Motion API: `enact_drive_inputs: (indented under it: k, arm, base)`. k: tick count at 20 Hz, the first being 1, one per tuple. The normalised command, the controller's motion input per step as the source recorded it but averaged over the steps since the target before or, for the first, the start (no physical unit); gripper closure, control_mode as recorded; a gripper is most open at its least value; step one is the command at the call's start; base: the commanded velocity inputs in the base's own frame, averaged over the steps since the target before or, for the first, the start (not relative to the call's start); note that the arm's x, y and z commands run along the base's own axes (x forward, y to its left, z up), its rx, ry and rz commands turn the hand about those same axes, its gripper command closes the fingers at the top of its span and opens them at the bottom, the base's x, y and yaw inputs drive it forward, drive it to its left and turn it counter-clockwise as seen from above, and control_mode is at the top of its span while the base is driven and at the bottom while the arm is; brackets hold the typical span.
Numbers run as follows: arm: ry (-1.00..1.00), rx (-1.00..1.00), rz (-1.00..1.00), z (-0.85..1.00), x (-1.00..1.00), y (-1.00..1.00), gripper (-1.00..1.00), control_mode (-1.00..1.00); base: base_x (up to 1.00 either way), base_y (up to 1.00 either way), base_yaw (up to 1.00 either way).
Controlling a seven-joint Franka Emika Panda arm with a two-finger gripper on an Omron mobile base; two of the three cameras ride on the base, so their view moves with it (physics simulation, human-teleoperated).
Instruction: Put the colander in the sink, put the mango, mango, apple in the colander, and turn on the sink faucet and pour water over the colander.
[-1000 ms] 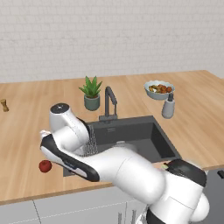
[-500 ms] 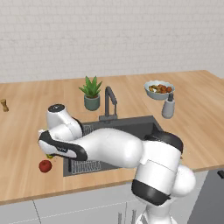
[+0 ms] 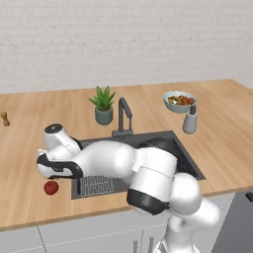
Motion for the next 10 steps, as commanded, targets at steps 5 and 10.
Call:
enact_drive_inputs:
  k: [5,10]
  arm:
    - [0.03,-0.03,-0.04,-0.19,0.52,0.23,-1.00,-1.00]
    - [0.03,-0.03,-0.02,-0.39,0.38,0.04,-1.00,-1.00]
  base:
    - [0.00,0.00,0.00]
    - [0.00,0.00,0.00]
